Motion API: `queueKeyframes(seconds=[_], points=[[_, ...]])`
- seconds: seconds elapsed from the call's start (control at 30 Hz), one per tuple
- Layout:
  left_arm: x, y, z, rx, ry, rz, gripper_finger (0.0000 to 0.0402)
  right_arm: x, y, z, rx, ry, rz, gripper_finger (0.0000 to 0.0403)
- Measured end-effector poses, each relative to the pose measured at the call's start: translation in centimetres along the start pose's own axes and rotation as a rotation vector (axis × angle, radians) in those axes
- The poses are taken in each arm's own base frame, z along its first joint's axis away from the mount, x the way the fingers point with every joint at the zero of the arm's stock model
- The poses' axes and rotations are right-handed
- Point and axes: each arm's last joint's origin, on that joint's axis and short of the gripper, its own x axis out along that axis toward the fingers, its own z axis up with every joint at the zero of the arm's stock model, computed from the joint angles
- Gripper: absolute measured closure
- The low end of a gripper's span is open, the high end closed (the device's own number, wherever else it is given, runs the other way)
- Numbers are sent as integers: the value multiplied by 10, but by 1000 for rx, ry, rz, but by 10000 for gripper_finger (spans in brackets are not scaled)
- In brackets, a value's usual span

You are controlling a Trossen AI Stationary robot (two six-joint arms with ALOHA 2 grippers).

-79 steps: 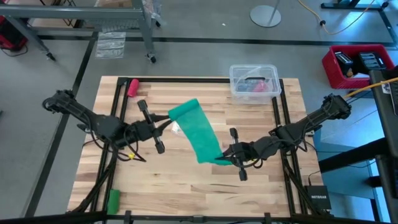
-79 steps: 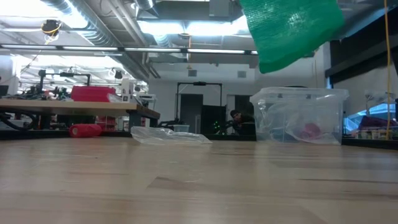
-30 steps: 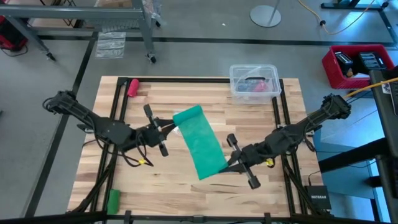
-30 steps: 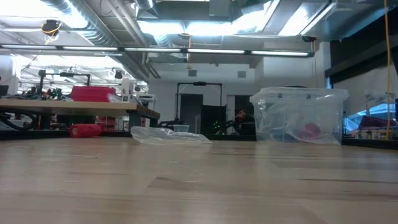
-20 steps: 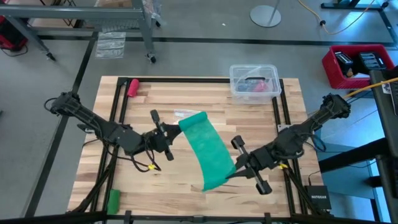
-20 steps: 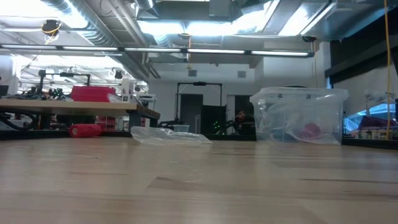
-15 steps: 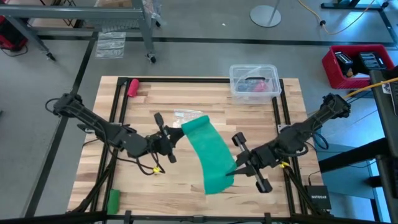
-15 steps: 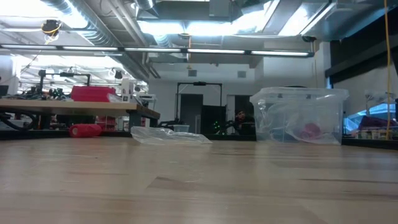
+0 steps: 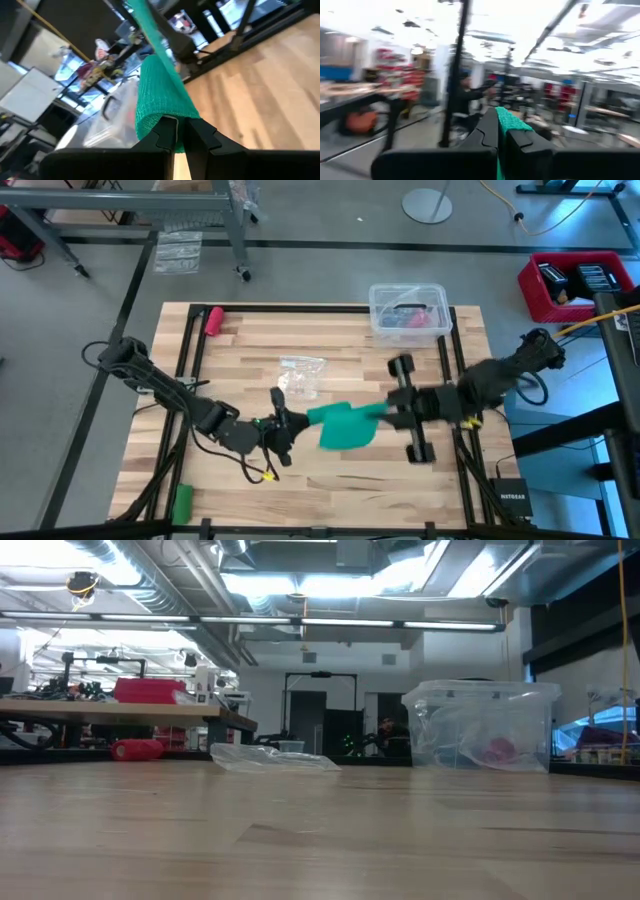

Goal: Roll bandage
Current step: Roll the green bandage

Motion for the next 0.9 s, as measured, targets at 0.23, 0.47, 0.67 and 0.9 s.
queueKeyframes(seconds=[0.23,0.47,0.67,0.9], points=[[3,-26,-3,-55,-11,-100,384,7,-48,-5,45,33,-256,391],[-5,-37,9,-235,-129,-228,384,8,-95,-29,43,174,-460,388],[-11,-31,26,-500,-288,-347,384,8,-120,-53,4,331,-537,387],[-19,-20,34,-618,-350,-412,384,9,-130,-74,-23,457,-561,386]])
